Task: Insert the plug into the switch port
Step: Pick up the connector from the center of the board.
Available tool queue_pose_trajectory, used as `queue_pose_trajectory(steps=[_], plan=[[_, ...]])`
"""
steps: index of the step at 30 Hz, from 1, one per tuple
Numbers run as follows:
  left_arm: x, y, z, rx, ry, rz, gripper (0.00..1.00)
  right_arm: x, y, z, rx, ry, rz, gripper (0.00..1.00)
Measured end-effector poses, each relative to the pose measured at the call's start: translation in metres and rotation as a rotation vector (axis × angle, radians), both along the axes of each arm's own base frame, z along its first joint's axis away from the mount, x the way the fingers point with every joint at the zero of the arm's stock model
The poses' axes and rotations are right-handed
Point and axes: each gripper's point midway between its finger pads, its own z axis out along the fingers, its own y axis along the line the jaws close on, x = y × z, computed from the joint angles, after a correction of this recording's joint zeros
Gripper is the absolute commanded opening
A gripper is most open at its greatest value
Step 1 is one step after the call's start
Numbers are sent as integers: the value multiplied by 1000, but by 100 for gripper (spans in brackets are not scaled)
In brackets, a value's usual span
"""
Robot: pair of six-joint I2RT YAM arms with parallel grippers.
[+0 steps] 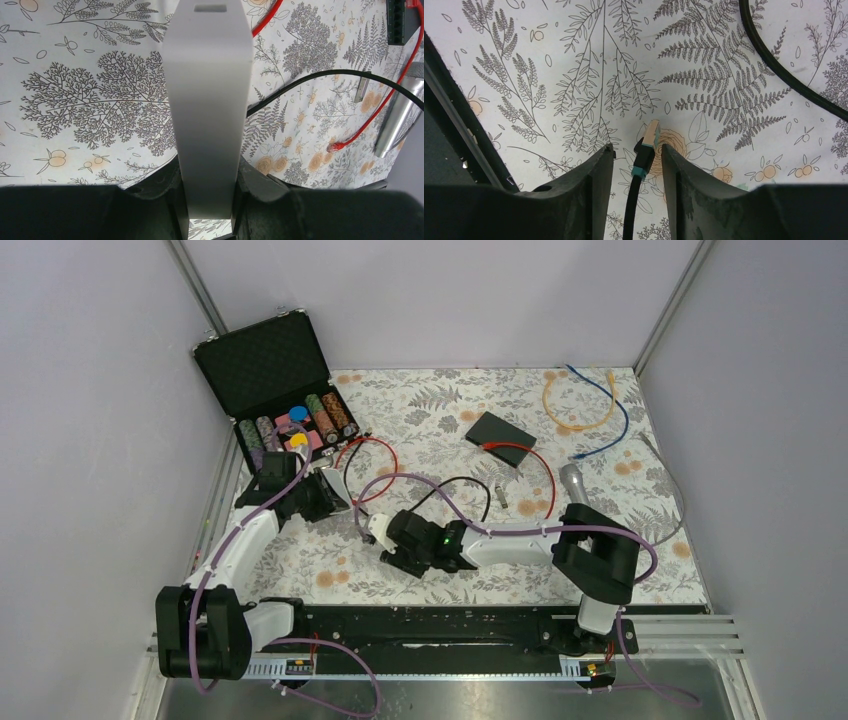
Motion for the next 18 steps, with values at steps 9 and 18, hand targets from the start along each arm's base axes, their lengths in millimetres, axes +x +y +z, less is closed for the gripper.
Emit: queue_pose_trajectory(steps=[9,18], plan=[[-2,-2,0,-10,-2,-9,0,4,-11,-10,-26,-28,-27,18],[-8,-14,17,-53,-107,-112,0,5,-22,-3,50,-22,-74,0]])
